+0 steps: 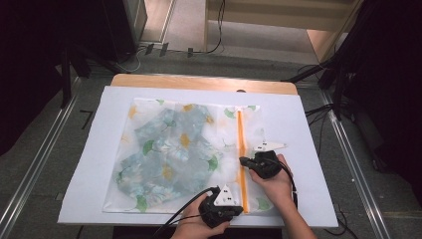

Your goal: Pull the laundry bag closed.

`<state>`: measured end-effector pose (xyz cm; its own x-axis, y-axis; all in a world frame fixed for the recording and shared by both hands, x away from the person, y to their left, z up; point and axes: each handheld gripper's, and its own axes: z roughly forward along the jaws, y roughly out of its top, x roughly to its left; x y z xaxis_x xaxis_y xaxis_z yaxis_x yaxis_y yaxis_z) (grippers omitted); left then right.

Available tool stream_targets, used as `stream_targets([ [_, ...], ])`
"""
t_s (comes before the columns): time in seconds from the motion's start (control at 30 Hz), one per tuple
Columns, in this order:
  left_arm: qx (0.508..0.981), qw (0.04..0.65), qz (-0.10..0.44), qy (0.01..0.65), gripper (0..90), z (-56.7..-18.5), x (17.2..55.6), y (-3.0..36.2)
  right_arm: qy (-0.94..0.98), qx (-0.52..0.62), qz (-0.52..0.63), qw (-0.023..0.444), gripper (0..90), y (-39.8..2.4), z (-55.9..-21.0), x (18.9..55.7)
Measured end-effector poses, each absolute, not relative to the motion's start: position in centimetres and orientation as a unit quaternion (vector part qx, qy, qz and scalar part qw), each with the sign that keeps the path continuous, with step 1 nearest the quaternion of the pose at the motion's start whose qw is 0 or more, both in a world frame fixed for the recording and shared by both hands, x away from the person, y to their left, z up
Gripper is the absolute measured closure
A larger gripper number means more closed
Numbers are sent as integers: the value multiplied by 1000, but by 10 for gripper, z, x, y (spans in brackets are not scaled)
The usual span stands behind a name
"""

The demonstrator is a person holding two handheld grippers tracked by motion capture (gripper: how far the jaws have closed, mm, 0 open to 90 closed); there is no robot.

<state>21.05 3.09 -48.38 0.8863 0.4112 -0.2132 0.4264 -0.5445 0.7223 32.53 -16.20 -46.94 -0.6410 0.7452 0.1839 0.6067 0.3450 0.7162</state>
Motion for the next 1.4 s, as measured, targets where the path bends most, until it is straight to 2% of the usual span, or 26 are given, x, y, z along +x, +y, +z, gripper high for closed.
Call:
stream_targets([
  [0.47, 879, 413, -13, 240, 900, -484, 211, 31, 810, 425, 391, 103, 900, -164, -459, 363],
  [1.03, 878, 413, -12, 239, 900, -484, 211, 31, 789, 471, 378, 113, 900, -156, -463, 445],
  [1.4, 879, 414, -13, 238, 900, -484, 211, 31, 785, 493, 357, 117, 900, -148, -461, 482],
])
